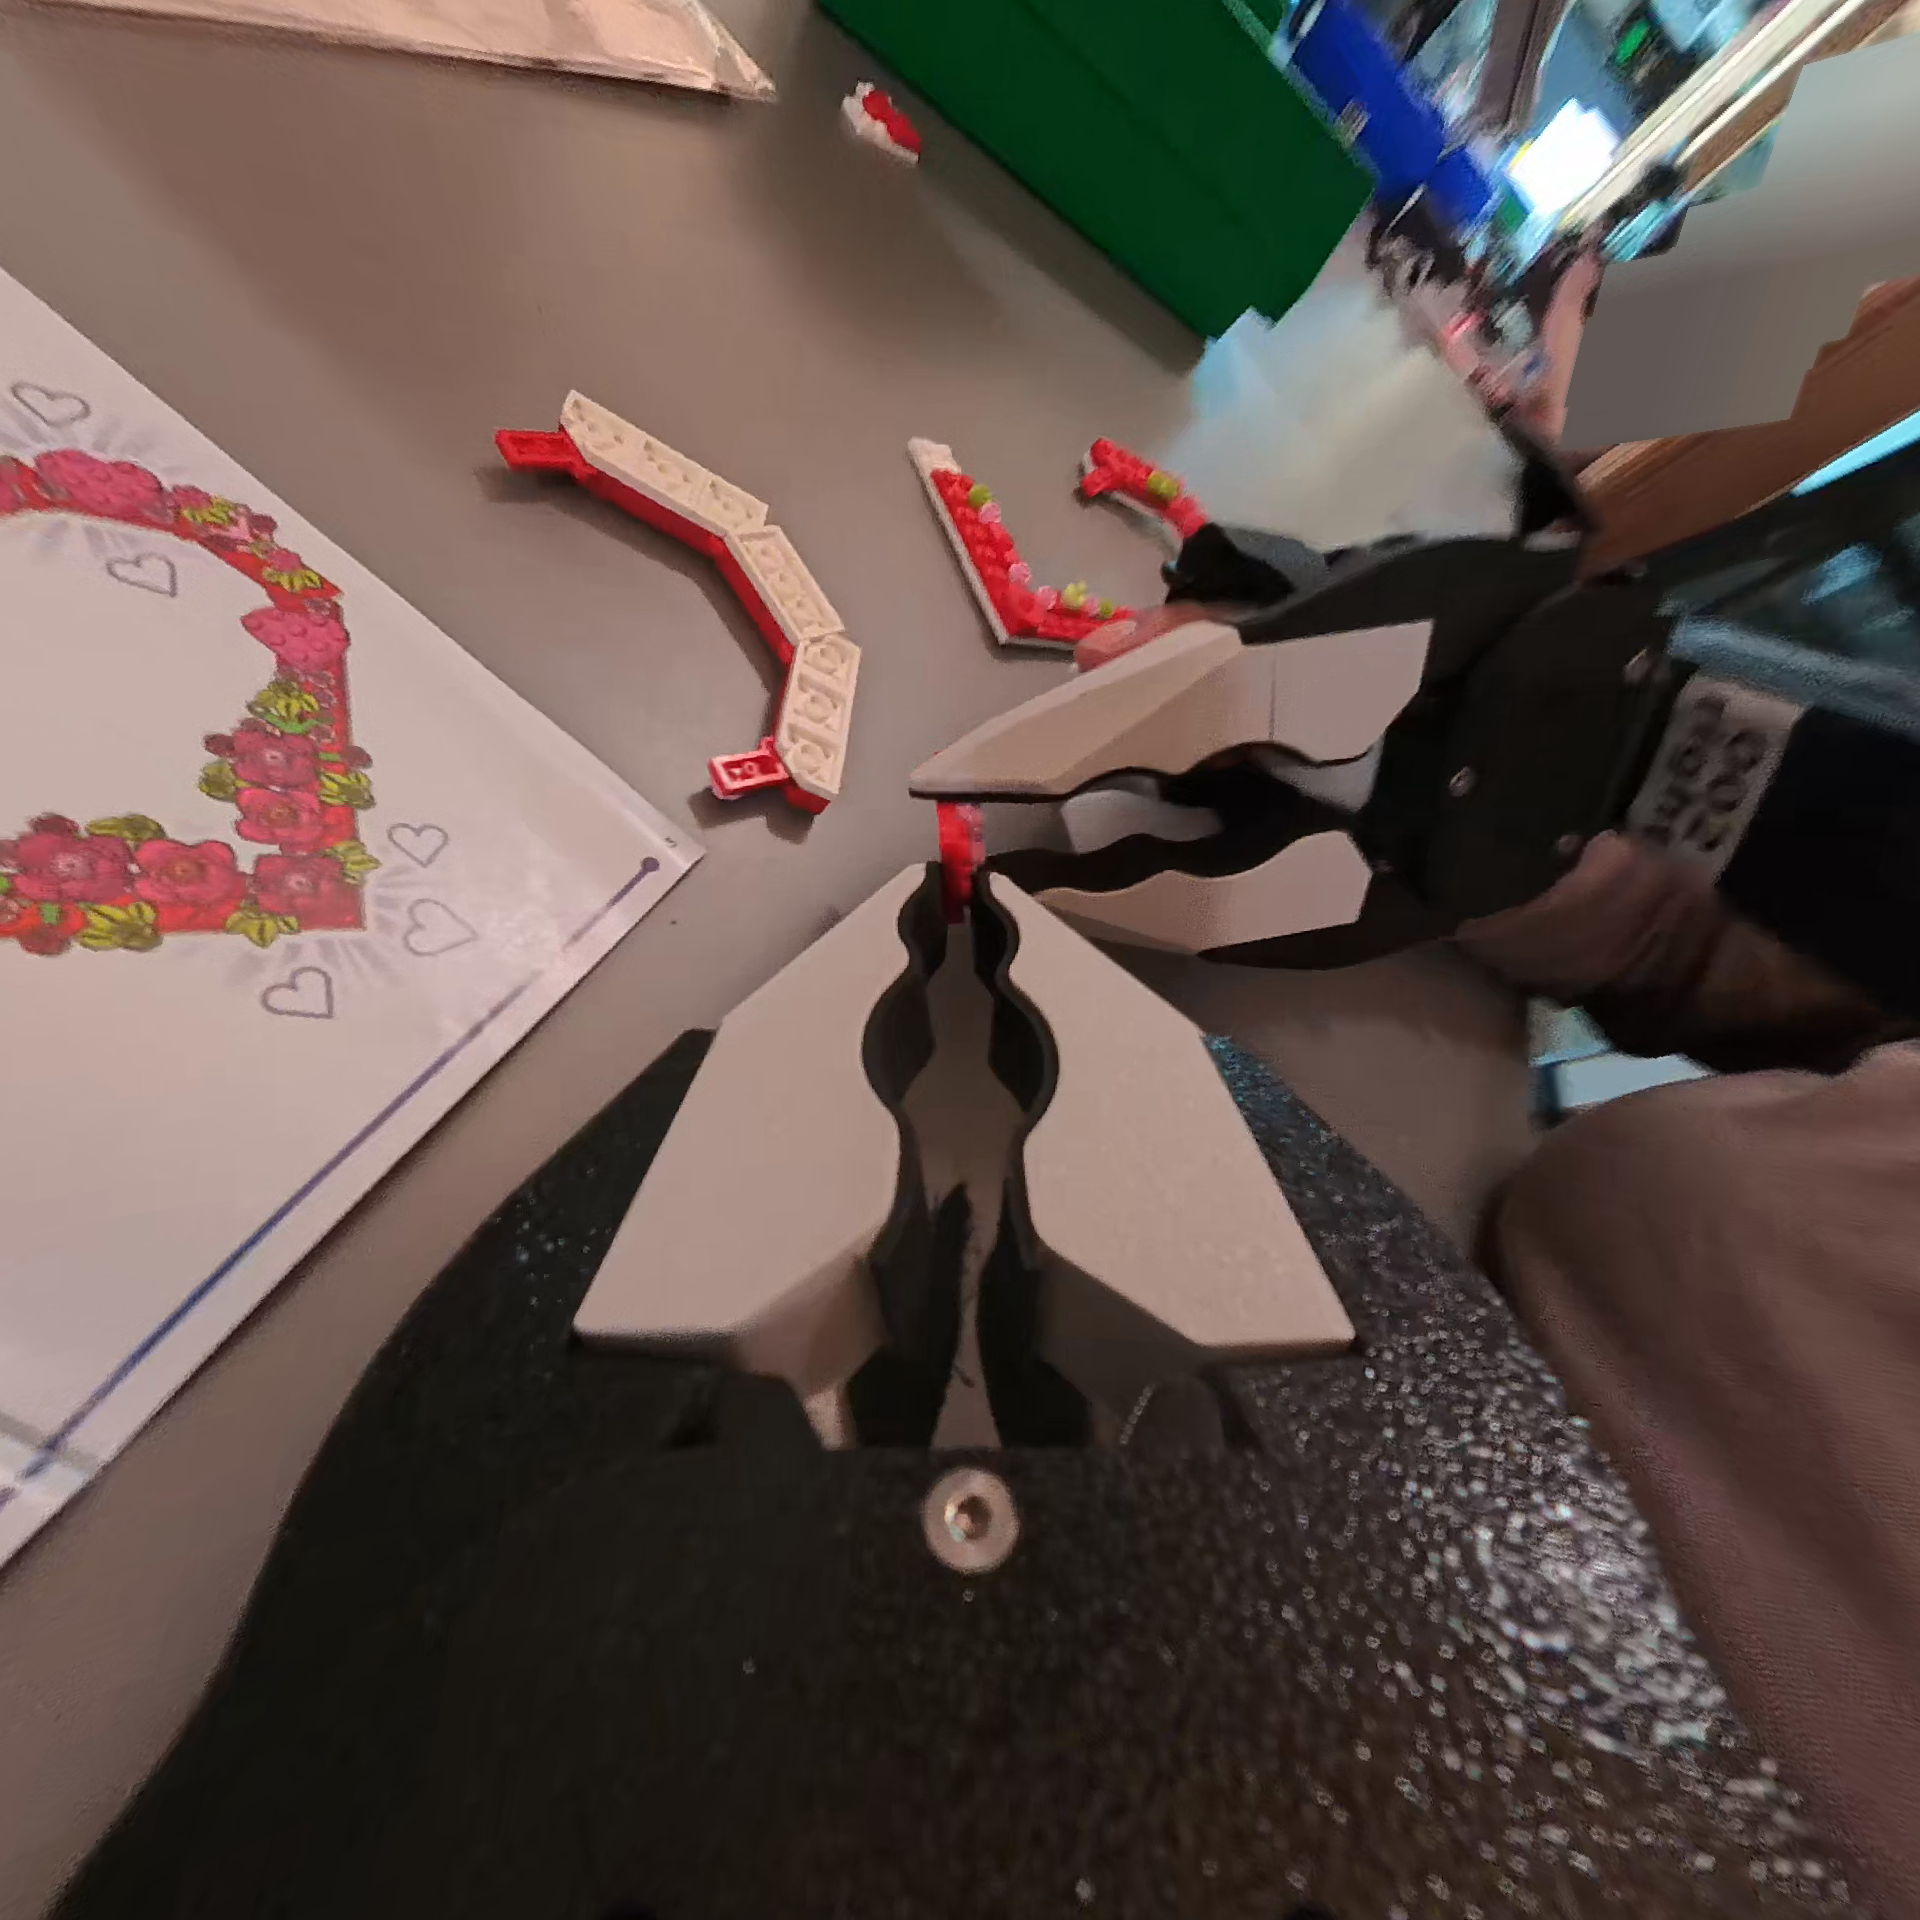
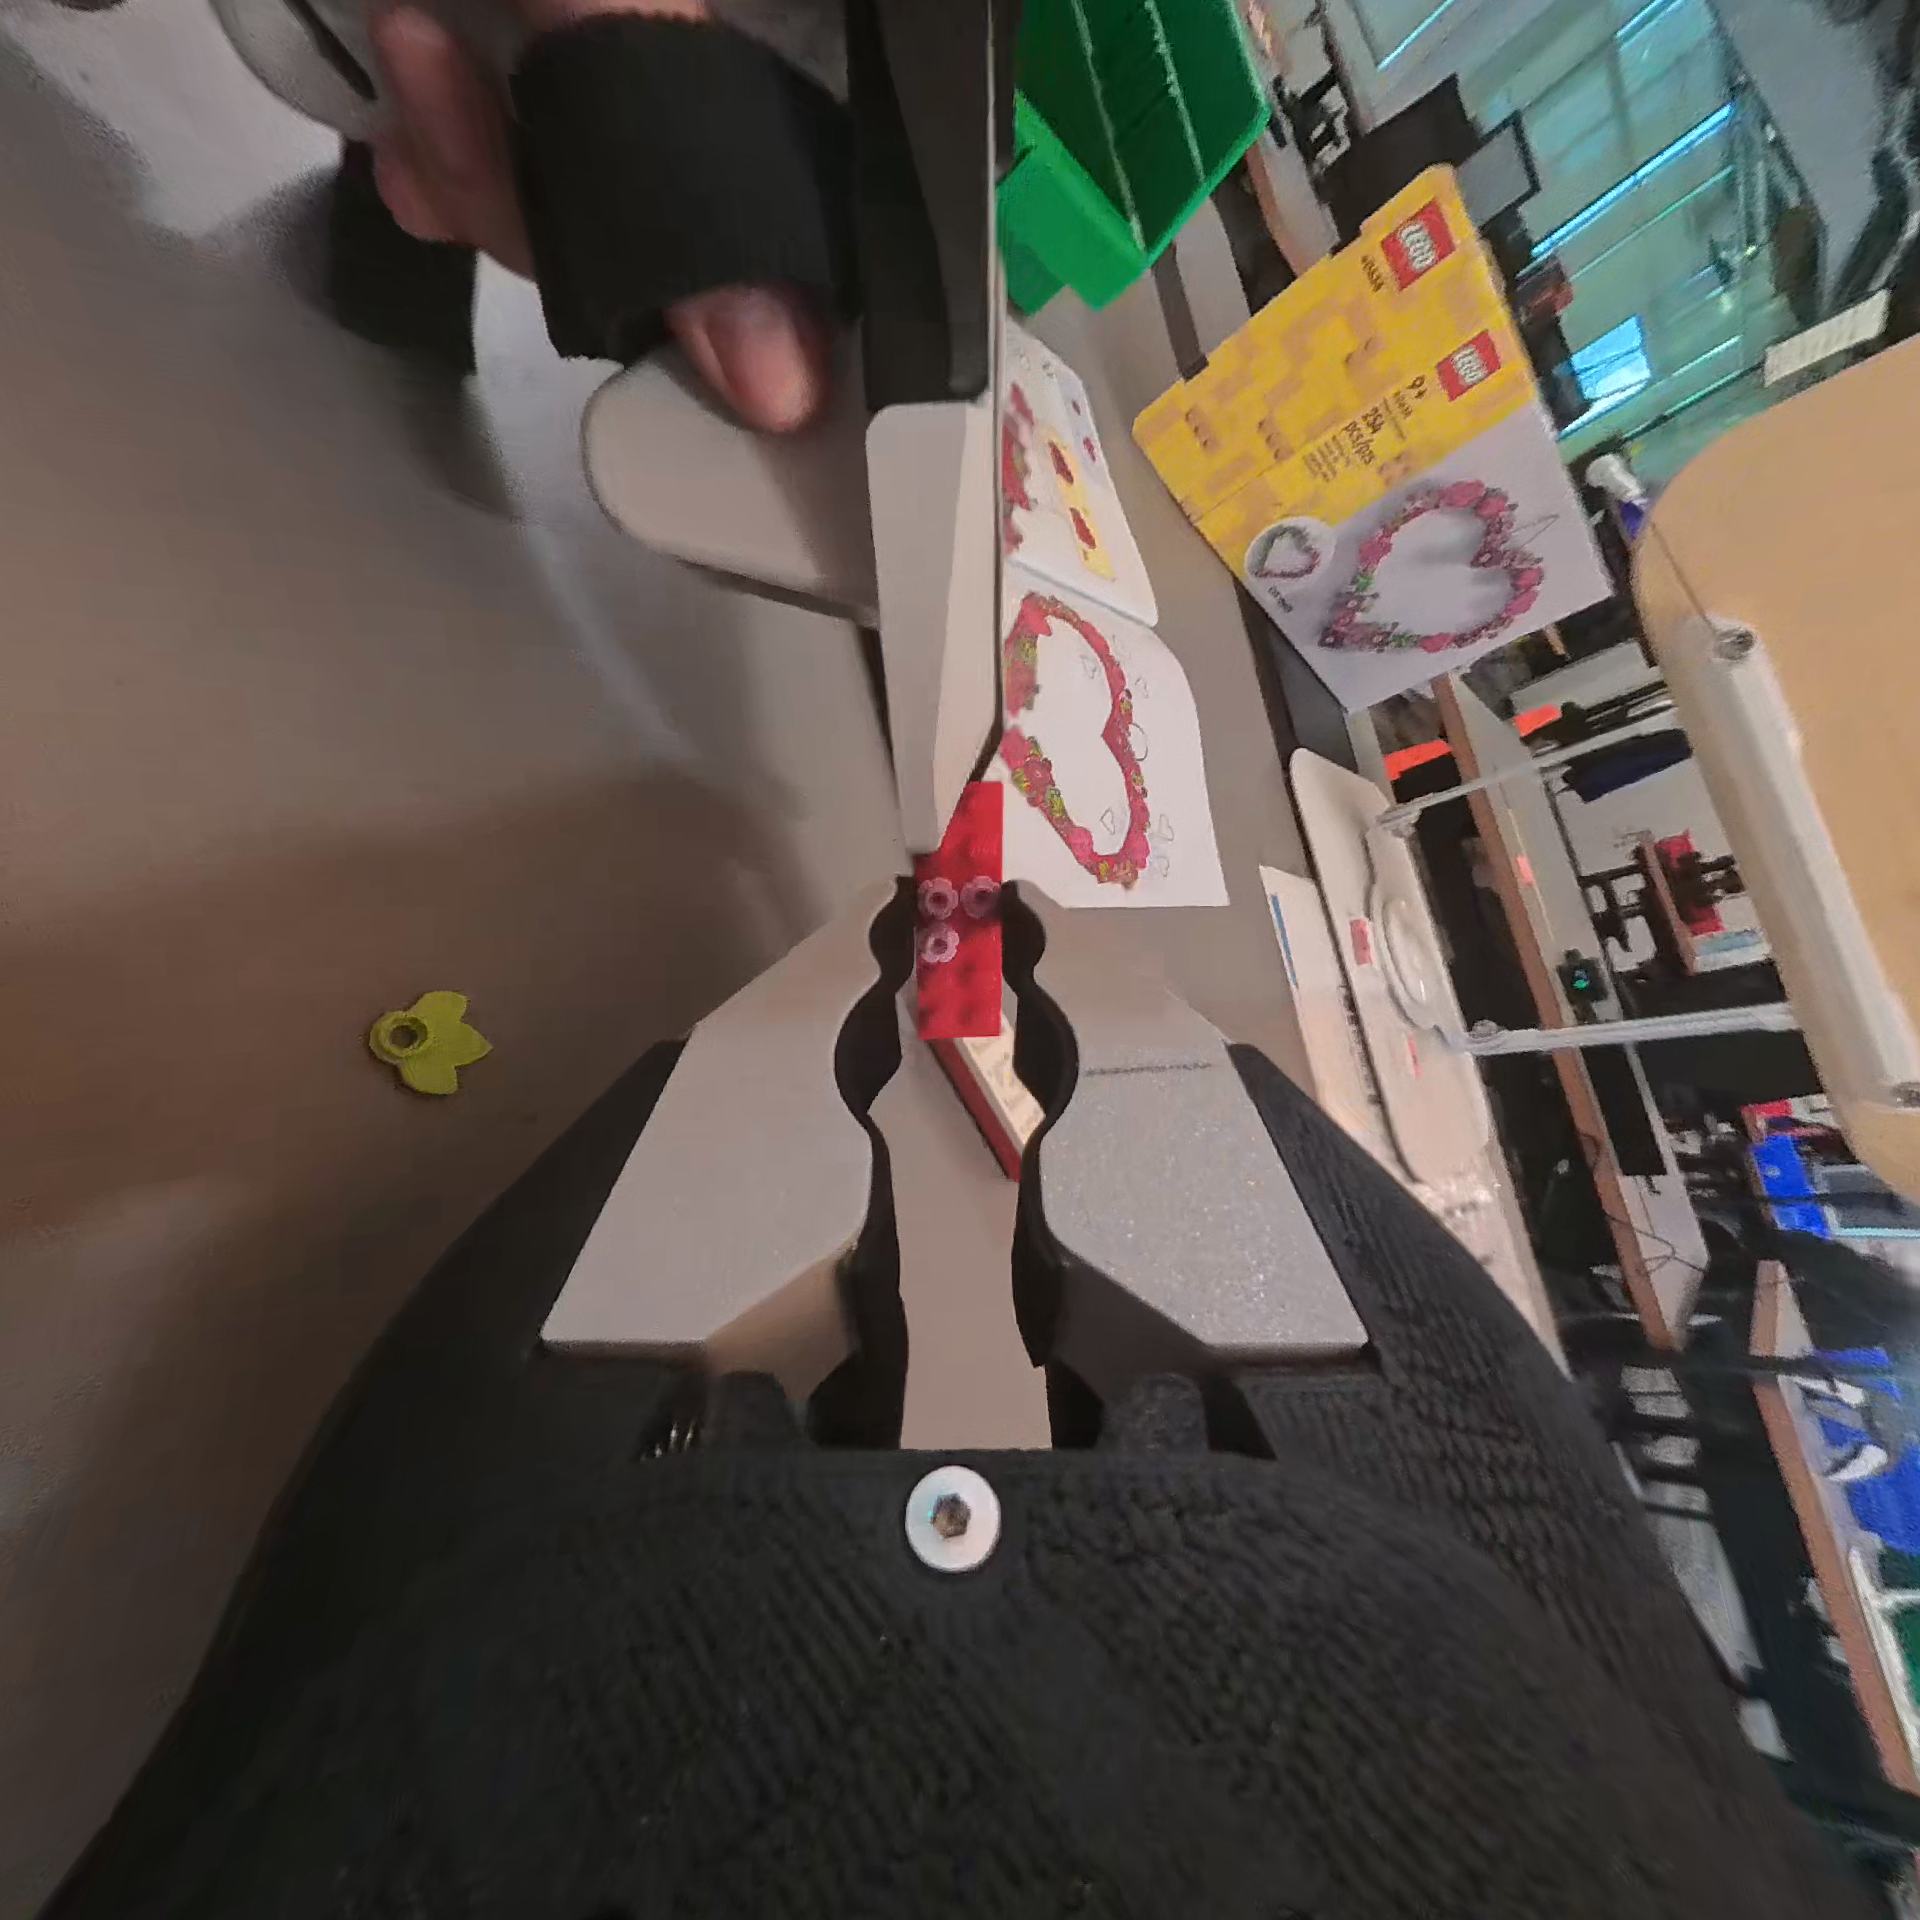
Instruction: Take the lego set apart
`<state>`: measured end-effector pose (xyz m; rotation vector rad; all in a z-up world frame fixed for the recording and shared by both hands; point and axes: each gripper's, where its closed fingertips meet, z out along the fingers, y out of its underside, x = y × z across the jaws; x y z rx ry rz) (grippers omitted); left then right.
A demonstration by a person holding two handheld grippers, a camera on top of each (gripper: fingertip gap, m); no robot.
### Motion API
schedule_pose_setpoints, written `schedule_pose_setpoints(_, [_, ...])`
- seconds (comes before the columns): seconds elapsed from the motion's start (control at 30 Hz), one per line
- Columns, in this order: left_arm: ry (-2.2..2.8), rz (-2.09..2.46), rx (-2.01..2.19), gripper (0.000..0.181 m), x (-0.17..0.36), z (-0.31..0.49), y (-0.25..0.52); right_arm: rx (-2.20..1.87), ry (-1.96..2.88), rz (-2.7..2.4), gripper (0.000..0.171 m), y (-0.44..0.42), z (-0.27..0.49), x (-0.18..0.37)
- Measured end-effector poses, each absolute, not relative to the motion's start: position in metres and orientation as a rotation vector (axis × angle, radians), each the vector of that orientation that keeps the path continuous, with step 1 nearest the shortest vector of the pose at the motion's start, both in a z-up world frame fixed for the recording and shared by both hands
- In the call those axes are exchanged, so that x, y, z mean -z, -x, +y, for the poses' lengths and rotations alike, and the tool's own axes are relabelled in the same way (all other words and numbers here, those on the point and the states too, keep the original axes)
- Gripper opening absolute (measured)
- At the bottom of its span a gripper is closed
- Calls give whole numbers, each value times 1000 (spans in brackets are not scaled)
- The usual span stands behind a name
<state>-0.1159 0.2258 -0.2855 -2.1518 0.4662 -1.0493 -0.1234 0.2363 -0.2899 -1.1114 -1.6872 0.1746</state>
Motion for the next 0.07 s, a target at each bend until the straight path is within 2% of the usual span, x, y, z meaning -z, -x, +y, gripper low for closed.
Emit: schedule_pose_setpoints(0.07, [2169, 591, 874, 2, 293, 226, 116, -209, 1158, -1736, 14, 124, 237, 298])
